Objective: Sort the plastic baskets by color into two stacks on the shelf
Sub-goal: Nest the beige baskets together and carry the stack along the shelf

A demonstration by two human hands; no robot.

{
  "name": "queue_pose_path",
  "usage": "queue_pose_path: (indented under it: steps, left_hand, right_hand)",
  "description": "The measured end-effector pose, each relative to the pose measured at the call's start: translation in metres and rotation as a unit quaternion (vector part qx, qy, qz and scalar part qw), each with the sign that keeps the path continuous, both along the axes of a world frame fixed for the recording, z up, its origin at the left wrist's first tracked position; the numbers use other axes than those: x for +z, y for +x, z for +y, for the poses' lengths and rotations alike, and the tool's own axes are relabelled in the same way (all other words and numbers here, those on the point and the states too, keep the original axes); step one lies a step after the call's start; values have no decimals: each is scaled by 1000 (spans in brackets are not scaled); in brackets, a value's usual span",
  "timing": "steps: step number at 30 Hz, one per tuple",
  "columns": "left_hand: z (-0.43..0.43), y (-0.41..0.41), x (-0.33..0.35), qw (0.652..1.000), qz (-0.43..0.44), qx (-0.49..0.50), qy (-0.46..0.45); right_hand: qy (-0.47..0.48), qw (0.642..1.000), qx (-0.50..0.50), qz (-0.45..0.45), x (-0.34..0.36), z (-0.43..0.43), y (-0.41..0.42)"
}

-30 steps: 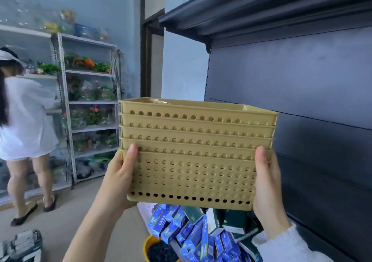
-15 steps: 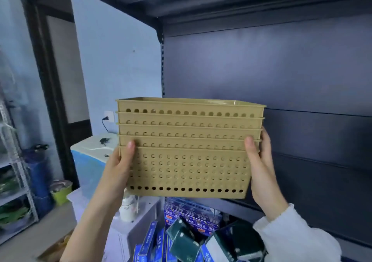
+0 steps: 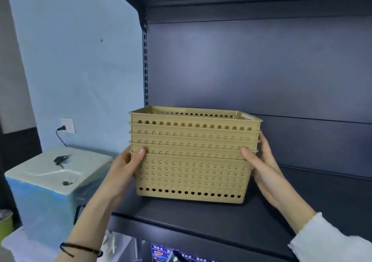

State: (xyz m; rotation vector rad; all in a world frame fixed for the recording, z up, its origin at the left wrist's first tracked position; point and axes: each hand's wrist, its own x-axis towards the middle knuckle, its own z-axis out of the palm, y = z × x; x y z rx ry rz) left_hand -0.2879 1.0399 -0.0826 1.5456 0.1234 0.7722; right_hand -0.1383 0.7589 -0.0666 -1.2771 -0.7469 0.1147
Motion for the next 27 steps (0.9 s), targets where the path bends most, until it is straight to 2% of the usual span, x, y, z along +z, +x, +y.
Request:
queue_pose_path:
  steps: [6,10,17,23,27]
  left_hand:
    - [49,21,-6,999,26,-28,32]
    - [75,35,-3,995,42,-68,59]
    - [113,63,-1,991,65,-78,82]
    - [127,77,2,993,61,-66,81]
    - [140,84,1,991,78,-71,78]
  right_hand:
    - [-60,998,6,-5,0,27,14]
    - [-58,998,-18,12,1,43,26]
    - [-87,994,-50,39,3,80,42]
    - [-74,991,-88,67,-2,102,42]
    - [-48,984,-147,90,-4,106,35]
